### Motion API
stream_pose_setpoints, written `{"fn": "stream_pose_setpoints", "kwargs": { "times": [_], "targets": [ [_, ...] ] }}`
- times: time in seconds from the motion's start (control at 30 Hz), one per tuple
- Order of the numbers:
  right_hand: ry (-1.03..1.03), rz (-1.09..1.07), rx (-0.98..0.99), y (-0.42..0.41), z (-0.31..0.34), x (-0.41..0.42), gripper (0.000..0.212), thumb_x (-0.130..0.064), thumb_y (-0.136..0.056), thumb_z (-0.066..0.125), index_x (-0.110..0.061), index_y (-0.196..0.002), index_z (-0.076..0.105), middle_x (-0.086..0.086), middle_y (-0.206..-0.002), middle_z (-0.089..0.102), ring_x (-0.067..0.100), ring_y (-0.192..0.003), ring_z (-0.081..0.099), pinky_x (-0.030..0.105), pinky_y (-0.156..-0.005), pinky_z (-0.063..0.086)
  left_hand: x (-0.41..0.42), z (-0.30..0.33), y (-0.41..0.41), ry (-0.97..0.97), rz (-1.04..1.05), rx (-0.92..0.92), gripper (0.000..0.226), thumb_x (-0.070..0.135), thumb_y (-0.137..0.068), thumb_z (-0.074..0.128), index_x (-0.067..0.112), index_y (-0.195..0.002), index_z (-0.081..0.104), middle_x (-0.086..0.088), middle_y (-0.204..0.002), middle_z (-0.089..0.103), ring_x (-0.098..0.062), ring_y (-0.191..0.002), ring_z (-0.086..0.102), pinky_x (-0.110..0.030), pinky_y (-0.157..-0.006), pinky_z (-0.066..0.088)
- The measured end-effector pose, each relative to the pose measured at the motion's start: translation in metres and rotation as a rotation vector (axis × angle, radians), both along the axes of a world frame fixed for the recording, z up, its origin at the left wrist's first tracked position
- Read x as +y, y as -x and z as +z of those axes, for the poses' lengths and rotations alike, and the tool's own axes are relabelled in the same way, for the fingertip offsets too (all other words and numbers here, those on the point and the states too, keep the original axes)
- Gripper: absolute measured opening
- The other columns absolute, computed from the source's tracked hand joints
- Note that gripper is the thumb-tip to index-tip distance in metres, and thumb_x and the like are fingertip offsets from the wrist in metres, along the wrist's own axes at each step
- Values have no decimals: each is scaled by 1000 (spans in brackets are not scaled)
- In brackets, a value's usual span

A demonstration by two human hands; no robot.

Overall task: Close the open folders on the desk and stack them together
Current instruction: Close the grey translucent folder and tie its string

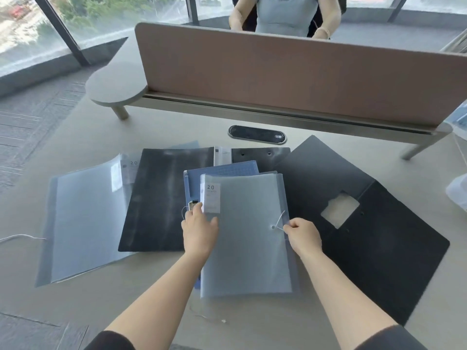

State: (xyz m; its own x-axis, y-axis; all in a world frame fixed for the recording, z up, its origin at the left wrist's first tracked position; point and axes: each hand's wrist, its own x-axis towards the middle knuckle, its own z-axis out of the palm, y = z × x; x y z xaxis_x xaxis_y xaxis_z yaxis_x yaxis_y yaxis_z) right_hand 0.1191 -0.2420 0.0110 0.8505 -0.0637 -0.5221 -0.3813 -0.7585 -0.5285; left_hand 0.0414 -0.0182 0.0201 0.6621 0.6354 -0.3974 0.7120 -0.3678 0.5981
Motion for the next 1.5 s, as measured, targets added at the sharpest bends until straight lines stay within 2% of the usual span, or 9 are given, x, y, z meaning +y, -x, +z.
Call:
{"fn": "stream_pose_setpoints", "kwargs": {
  "times": [0.2,0.37,0.6,0.73,0.9,1.07,1.2,1.3,1.5],
  "targets": [
    [-20,28,-141,-23,6,18,18,-19,-94,49,-22,-89,67,-5,-78,64,10,-61,53,26,-50,31,16,-2,-1,45,52,-56,42,15,-87,51,21,-128,53,-1,-119,59,-30,-114,41,-34,-82,35],
    [-130,-42,-26,-37,-5,28,18,-16,-91,48,-19,-81,63,-3,-67,57,20,-60,51,29,-57,38,30,-4,-5,122,53,-140,40,16,-81,47,30,-117,58,3,-95,65,-29,-118,47,-30,-78,40],
    [-205,8,-91,-41,-10,31,15,-12,-93,47,-13,-88,61,0,-74,58,18,-64,48,32,-61,38,42,-2,-3,100,150,-97,41,21,-91,52,20,-132,54,-5,-133,51,-29,-118,52,-39,-96,42],
    [-354,-41,-133,-41,-8,26,16,-8,-93,49,-10,-87,63,4,-74,60,15,-61,45,31,-59,37,51,-9,-1,121,169,-132,19,24,-89,40,19,-85,57,-8,-85,65,-30,-78,60,-44,-71,51],
    [-494,-87,-106,-43,-2,30,16,-6,-96,53,-8,-87,66,-1,-78,62,13,-69,49,24,-63,39,58,-2,-2,217,248,-173,25,20,-92,35,9,-88,57,-8,-81,63,-24,-71,53,-43,-67,48],
    [-427,-59,-75,-42,-9,46,15,-8,-96,52,-6,-91,67,4,-81,62,16,-69,48,29,-61,38,67,-4,-2,233,320,-180,36,22,-96,31,-1,-93,59,-8,-89,64,-26,-85,56,-39,-78,45],
    [-324,-39,-55,-38,-18,53,17,-8,-94,49,-10,-87,65,0,-74,58,16,-63,46,28,-59,37,67,-5,-3,233,313,-165,43,31,-96,32,-4,-85,54,-16,-81,60,-24,-75,50,-36,-67,39],
    [-165,7,-51,-33,-21,57,16,-11,-92,48,-15,-90,64,-1,-80,62,20,-70,54,30,-59,38,66,-3,-5,237,273,-158,32,30,-94,44,7,-74,53,1,-70,55,-20,-70,46,-34,-61,37],
    [-54,-19,-40,-28,-21,66,18,-15,-85,47,-20,-87,64,0,-79,68,27,-72,65,39,-62,57,70,-7,-7,255,214,-97,24,22,-81,66,22,-105,66,4,-93,71,-19,-88,68,-42,-85,56]
  ]
}}
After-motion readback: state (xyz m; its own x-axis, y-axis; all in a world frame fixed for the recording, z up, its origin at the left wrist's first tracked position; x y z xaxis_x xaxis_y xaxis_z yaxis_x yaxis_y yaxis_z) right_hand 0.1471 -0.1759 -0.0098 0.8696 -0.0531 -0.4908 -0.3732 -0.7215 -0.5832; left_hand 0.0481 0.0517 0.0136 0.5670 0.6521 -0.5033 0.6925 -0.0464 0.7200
